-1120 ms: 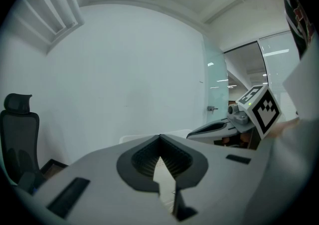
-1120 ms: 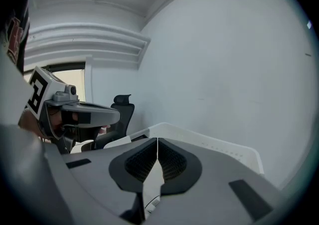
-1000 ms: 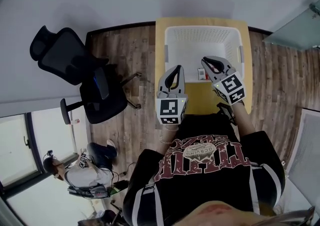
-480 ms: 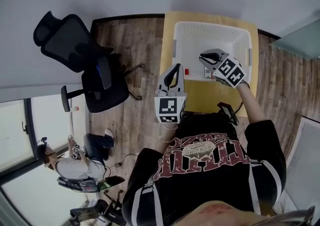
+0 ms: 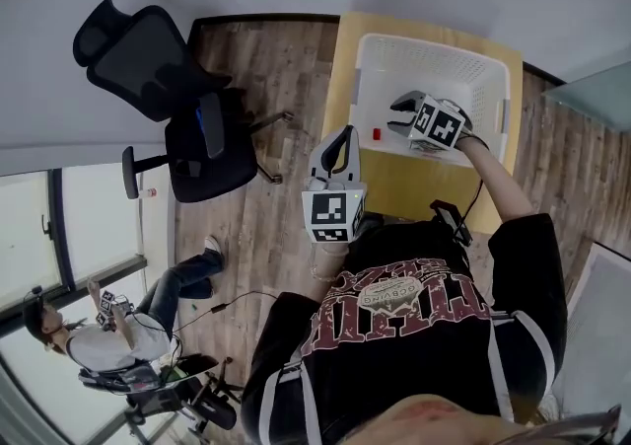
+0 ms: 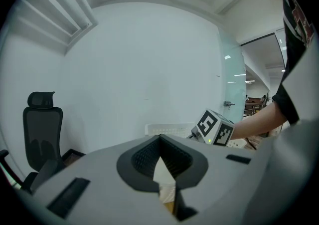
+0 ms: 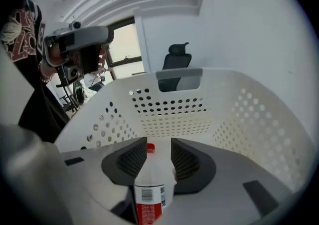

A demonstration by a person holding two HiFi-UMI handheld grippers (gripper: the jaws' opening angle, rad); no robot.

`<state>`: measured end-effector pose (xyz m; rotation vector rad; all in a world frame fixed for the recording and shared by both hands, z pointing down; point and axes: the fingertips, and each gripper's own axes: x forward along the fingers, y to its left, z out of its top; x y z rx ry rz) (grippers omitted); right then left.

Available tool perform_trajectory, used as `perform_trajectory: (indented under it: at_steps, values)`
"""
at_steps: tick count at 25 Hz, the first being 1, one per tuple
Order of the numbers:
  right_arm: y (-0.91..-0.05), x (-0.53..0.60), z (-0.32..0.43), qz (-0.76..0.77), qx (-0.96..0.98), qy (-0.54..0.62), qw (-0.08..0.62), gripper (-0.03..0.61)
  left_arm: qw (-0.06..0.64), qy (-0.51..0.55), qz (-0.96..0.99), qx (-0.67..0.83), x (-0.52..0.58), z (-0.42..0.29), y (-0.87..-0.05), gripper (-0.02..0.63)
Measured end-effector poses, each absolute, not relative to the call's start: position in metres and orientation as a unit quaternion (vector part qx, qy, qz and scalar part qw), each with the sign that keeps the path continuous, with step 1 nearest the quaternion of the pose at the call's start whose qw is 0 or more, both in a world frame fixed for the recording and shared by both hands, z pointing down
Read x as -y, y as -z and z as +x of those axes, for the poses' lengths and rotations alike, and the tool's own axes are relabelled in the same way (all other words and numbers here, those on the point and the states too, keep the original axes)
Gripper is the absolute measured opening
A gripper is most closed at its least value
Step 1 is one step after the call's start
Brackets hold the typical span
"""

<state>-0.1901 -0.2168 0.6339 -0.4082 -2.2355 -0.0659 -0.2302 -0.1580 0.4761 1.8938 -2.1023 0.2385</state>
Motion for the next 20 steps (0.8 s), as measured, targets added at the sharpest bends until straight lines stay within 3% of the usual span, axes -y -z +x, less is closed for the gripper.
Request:
perform_trajectory:
  at_steps: [7,20]
  values:
    - [-0.681,0.199,-0.187,-0.233,0.843,0.033,0.483,0.198,0.159,-0.083,0.639,0.748,0.142,-0.238,-0.479,0.031]
    - [-0.730,0.184,-0.188,-0.291,0.783,0.069,0.545,0.213,0.177,-0.071,0.603,0.775,0.116,-0.250,-0.487,0.031]
